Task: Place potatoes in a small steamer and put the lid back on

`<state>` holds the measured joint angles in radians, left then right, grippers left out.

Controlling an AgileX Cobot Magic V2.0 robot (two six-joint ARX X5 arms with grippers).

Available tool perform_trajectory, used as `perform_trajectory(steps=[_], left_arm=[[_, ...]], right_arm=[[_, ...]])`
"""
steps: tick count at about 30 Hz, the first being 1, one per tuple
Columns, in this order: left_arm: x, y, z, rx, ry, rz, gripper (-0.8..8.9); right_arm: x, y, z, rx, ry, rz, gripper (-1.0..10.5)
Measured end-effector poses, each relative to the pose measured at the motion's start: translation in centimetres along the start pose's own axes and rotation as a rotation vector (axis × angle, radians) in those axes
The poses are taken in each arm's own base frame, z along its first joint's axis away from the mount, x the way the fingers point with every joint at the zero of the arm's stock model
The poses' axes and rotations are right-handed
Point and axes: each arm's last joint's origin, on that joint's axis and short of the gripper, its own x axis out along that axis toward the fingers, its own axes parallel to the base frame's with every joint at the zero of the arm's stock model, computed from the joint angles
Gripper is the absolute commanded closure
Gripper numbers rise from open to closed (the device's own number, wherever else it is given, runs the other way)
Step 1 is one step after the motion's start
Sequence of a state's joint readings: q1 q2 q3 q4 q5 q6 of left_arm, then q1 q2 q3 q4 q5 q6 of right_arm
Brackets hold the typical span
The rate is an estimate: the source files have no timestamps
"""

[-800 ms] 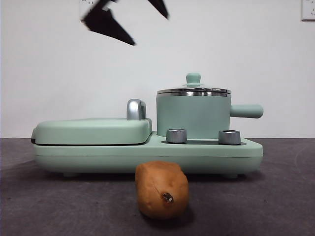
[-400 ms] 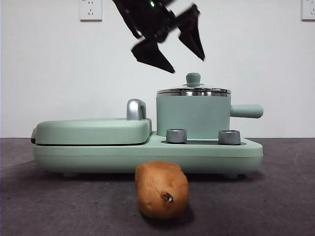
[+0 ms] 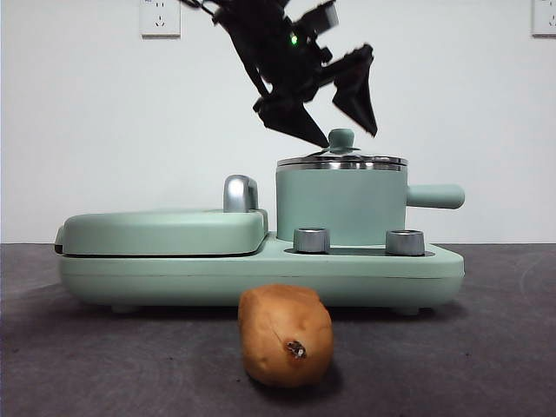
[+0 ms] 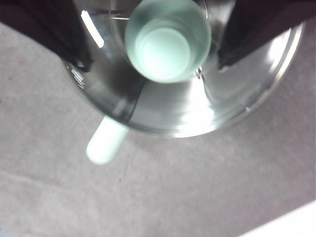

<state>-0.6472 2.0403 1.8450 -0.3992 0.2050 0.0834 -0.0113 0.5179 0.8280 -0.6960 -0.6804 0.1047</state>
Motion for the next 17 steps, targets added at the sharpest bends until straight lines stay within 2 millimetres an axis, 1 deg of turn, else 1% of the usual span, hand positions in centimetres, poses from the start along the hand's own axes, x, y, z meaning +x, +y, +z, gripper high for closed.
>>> perform_trajectory(steps=[1,5,7,17], left_arm=[[0.09,0.01,-0.05,0.001,0.001,0.0,5.2],[0.12,0.04,0.13,0.007,-0.018,0.002,7.24],[0.11,0.13,0.13,0.006,-0.019,0.012,7.99],[0.06,0.18,0.19,0.006,-0.02,0.012,8.06]], right_arm=[[0.0,0.0,0.0,0.0,0.0,0.0,5.3],[0.0,0.0,0.0,0.0,0.0,0.0,5.3],[0.0,0.0,0.0,0.0,0.0,0.0,5.3],[0.0,0.0,0.0,0.0,0.0,0.0,5.3]])
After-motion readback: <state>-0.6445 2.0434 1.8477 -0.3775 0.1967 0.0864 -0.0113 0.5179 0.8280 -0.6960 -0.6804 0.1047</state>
